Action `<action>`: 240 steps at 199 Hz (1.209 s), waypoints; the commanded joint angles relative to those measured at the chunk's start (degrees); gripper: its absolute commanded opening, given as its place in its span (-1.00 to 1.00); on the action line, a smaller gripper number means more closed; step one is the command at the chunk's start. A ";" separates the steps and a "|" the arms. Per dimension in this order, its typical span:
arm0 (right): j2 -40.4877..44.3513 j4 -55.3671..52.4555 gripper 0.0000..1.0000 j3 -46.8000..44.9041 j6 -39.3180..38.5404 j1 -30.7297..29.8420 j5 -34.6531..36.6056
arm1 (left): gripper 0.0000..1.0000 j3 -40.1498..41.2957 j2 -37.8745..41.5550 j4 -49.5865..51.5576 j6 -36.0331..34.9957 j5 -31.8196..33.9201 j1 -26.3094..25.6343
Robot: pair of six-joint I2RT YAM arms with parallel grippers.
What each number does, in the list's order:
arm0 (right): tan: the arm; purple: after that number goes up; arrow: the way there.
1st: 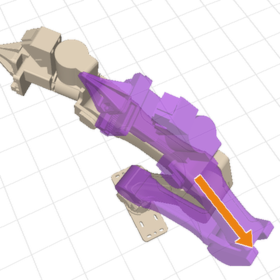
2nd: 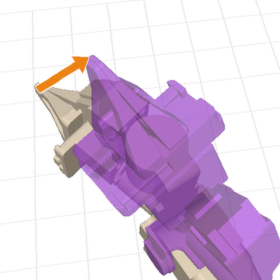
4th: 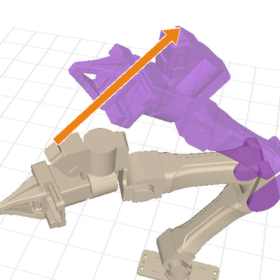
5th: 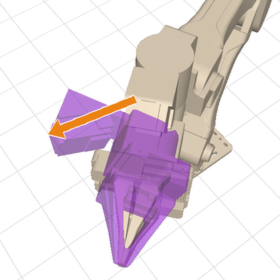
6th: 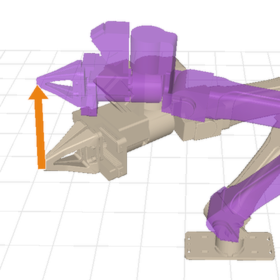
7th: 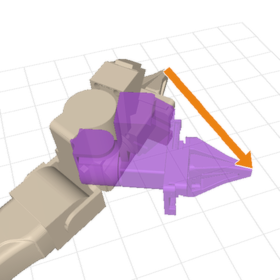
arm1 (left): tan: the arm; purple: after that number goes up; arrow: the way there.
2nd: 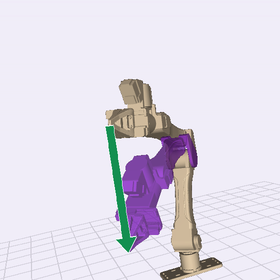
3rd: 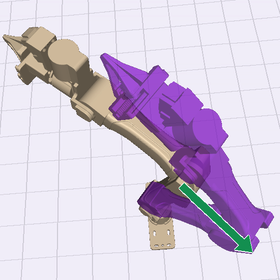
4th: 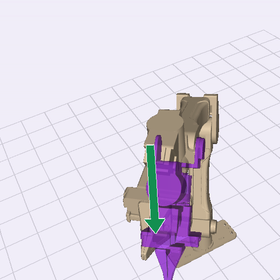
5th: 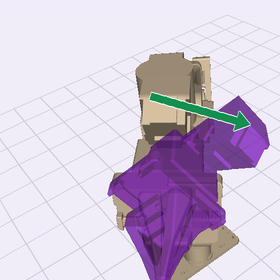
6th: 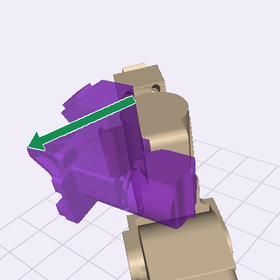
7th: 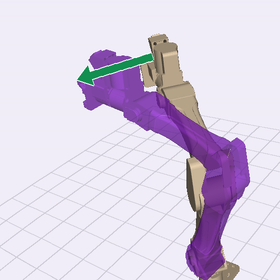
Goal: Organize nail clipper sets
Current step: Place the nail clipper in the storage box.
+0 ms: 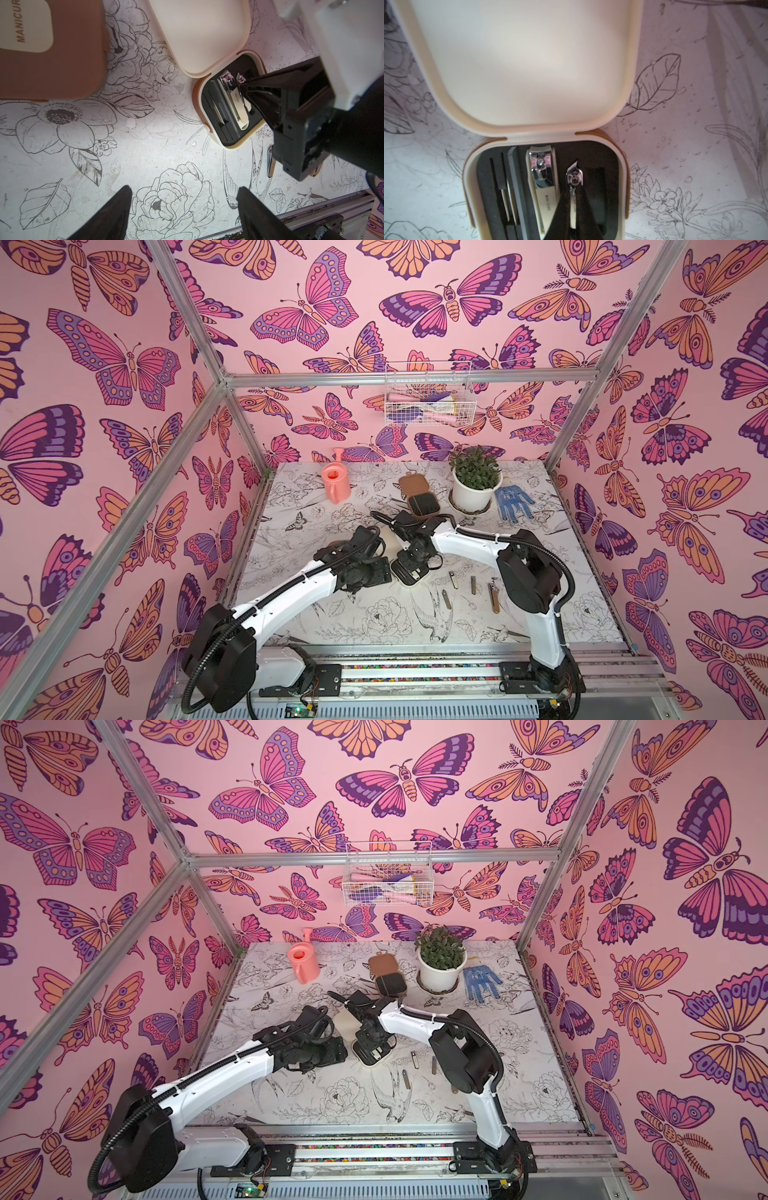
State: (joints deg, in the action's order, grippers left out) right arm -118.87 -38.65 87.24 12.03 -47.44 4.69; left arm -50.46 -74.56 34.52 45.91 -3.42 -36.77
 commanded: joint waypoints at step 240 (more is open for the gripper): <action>-11.57 2.17 -0.84 -5.49 2.31 -0.71 -1.93 | 0.63 1.32 3.02 0.80 0.25 0.61 0.30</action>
State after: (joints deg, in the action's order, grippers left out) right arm -119.83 -38.79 87.26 13.74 -47.72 5.21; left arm -49.34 -71.79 34.48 45.93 -3.40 -36.75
